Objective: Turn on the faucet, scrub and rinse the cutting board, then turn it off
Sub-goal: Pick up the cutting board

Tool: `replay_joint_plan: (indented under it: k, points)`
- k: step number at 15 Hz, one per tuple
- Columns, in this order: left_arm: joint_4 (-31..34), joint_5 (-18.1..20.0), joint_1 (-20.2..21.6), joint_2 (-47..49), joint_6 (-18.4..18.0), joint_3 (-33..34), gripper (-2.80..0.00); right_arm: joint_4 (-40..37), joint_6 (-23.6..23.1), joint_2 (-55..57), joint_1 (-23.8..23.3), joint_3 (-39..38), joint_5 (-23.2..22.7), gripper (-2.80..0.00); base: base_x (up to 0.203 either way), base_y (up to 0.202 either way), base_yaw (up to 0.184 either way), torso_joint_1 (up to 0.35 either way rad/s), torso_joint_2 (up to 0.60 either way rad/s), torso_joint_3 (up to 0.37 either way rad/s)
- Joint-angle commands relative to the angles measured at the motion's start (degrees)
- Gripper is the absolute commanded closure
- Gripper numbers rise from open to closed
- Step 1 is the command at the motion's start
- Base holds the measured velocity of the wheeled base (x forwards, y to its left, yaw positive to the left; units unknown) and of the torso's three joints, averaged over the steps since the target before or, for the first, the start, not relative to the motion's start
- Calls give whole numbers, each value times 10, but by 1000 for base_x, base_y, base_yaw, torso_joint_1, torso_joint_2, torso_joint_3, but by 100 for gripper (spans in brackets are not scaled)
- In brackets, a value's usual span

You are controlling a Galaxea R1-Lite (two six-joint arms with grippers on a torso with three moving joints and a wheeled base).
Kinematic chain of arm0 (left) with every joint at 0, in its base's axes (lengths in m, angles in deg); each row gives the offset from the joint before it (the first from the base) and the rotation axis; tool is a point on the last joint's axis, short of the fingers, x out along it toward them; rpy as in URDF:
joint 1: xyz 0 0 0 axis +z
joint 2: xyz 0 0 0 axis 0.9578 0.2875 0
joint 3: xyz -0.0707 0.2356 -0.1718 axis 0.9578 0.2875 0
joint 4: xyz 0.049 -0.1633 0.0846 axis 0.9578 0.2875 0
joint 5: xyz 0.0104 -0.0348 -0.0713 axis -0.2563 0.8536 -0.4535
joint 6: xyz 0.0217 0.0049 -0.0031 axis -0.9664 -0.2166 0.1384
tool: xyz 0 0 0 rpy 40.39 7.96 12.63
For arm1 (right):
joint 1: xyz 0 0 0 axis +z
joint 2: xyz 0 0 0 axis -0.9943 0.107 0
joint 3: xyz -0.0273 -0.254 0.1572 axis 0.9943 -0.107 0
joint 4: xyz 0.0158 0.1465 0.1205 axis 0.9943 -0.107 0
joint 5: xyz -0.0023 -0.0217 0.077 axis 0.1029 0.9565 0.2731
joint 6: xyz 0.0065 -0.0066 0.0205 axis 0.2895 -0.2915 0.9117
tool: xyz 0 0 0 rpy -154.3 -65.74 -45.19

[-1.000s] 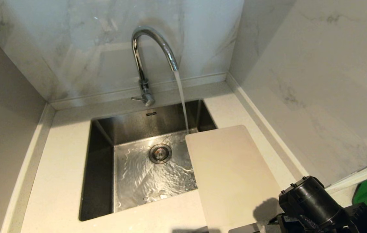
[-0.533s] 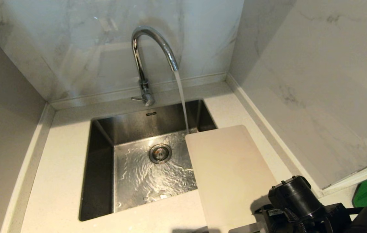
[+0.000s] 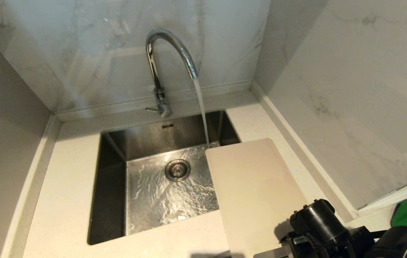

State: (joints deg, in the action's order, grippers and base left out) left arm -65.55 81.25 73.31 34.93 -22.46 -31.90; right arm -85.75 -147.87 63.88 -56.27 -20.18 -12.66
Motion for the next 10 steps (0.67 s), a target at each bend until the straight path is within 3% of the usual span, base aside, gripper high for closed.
replay_joint_plan:
  k: [1,10]
  points:
    - [0,0,0,1,0,2,0,1,-4,3,3,-6,0,-280,0,0,0,0,0,0]
    - [-1,0,1,1,0,2,0,38,-13,-2,15,-40,2,-280,0,0,0,0,0,0]
